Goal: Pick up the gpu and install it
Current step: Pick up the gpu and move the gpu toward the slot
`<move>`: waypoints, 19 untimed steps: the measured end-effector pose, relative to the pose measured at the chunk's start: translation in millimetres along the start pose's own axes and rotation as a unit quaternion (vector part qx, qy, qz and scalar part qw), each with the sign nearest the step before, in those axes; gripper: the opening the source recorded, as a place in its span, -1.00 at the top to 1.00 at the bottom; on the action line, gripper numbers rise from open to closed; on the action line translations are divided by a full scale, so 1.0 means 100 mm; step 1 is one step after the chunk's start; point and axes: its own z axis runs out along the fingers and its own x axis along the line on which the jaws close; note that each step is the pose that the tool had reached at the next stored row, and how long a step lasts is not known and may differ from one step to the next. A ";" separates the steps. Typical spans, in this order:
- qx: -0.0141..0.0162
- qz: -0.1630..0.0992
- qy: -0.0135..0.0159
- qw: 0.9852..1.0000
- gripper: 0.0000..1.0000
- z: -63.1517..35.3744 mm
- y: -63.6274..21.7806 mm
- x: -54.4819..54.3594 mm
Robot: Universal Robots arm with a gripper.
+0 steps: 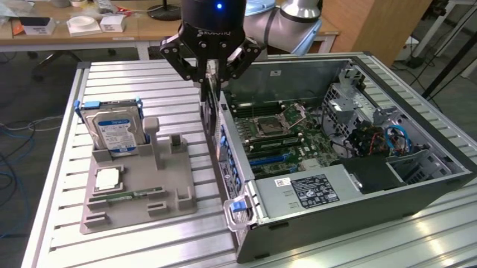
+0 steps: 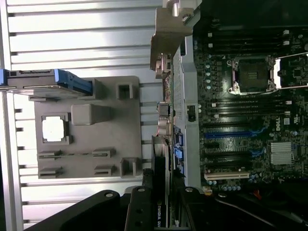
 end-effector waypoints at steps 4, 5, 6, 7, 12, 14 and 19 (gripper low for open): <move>0.000 0.000 0.000 1.000 0.47 0.000 0.005 -0.06; 0.000 0.000 0.000 1.000 0.47 0.000 0.006 -0.08; 0.000 0.000 0.000 1.000 0.47 0.000 0.007 -0.10; 0.000 0.000 0.000 1.000 0.47 -0.001 0.009 -0.11; 0.000 0.000 0.000 1.000 0.47 -0.001 0.017 -0.22; 0.000 0.000 0.000 1.000 0.47 -0.001 0.020 -0.26; 0.000 0.000 0.000 1.000 0.47 -0.002 0.024 -0.32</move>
